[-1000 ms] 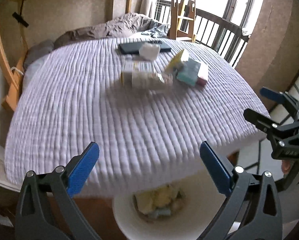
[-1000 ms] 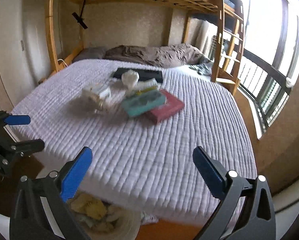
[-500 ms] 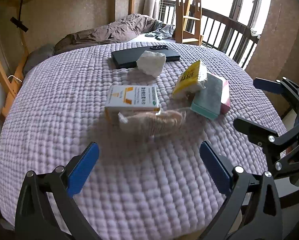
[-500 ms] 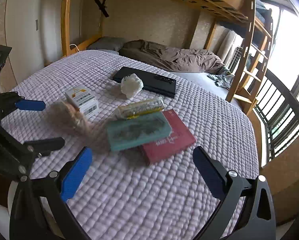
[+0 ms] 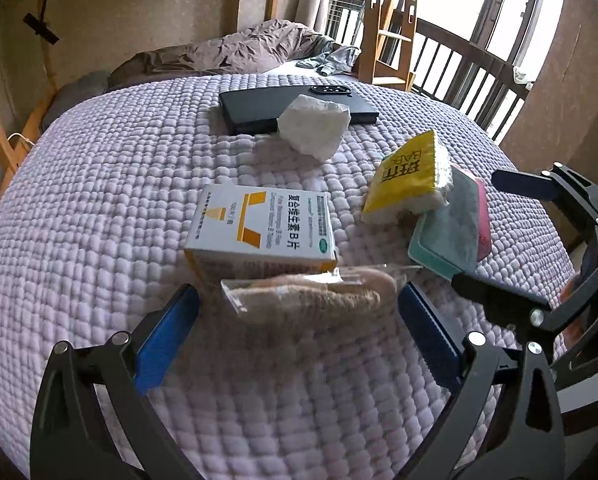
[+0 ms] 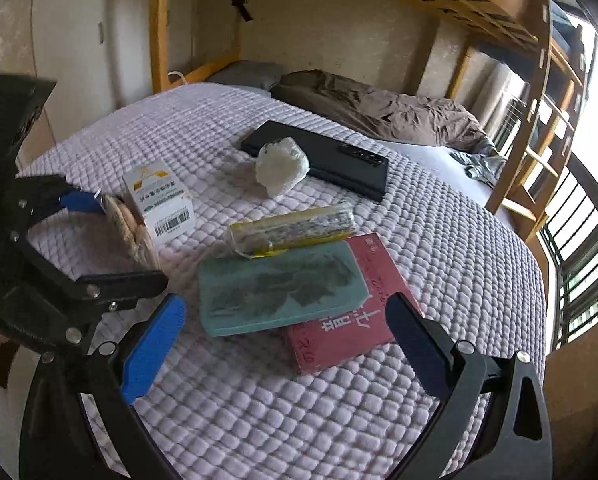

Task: Collect trash
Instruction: 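Move both tools back over the trash on the bed, then grasp the clear plastic food bag with the left tool while the right tool grasps the teal card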

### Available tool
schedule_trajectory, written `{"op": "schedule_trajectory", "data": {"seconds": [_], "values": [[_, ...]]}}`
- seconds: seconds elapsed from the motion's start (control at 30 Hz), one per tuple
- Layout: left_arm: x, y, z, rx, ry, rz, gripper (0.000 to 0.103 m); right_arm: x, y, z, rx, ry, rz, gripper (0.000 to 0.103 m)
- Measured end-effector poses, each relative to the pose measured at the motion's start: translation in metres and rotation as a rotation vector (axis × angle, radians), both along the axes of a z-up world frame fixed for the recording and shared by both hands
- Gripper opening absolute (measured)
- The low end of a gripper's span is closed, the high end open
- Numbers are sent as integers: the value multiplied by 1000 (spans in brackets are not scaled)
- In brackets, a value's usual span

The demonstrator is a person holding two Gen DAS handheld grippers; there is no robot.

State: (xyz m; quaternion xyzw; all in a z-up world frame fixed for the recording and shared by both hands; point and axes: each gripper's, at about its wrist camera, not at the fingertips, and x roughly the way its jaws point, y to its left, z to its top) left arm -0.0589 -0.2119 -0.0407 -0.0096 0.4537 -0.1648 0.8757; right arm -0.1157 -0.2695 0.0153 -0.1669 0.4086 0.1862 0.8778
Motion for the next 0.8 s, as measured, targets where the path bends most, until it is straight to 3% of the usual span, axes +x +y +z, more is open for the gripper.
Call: {"op": "schedule_trajectory", "data": {"seconds": [0.47, 0.8], "values": [[0, 3, 3, 33, -19, -8, 77, 10, 1, -7, 20, 22, 5, 90], [-6, 7, 7, 35, -14, -6, 76, -14, -11, 6, 118, 48, -85, 90]]}}
